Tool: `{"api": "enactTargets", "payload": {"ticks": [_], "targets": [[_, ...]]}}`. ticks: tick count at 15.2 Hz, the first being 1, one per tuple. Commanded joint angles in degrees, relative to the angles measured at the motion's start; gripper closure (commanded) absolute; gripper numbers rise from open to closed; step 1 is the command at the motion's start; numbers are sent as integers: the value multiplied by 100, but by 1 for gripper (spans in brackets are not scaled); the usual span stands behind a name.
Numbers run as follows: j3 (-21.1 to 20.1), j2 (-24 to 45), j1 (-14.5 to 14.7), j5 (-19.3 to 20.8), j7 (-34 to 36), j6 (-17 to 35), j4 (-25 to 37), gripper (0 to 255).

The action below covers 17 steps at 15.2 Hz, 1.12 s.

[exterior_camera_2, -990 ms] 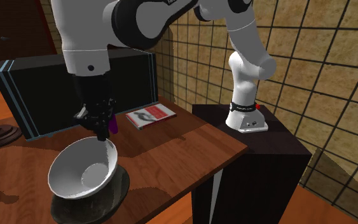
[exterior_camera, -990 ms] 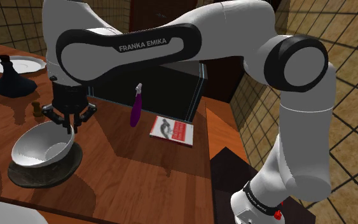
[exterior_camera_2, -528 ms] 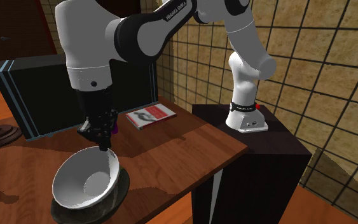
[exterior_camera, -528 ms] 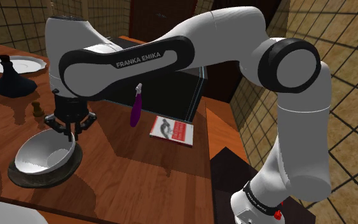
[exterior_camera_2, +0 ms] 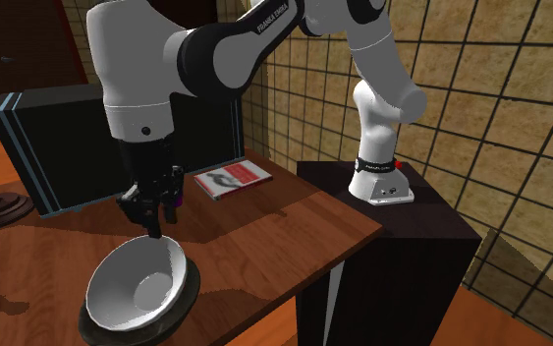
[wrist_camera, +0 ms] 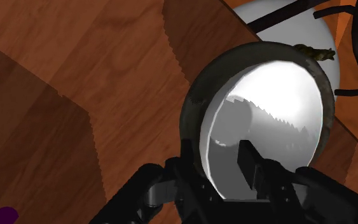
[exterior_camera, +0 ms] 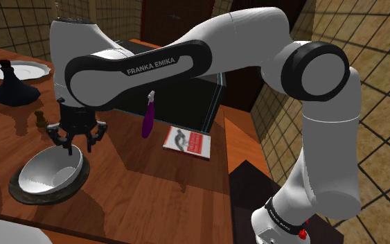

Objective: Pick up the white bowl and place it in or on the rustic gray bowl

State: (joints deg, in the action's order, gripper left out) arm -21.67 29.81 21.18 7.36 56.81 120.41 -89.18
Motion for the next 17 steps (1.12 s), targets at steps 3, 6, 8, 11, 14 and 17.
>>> {"api": "enactTargets", "payload": {"ticks": [3,6,8,11,14,17], "targets": [[0,-1,0,0,0,1,0,0],[-17,-82,-17,-32,-19,-150,72,0],[-46,-228,-46,-90,-55,-460,244,0],[-55,-279,-56,-111,-68,-585,321,0],[-55,-278,-55,-110,-68,-586,322,0],[-55,-278,-55,-110,-68,-586,322,0]]}}
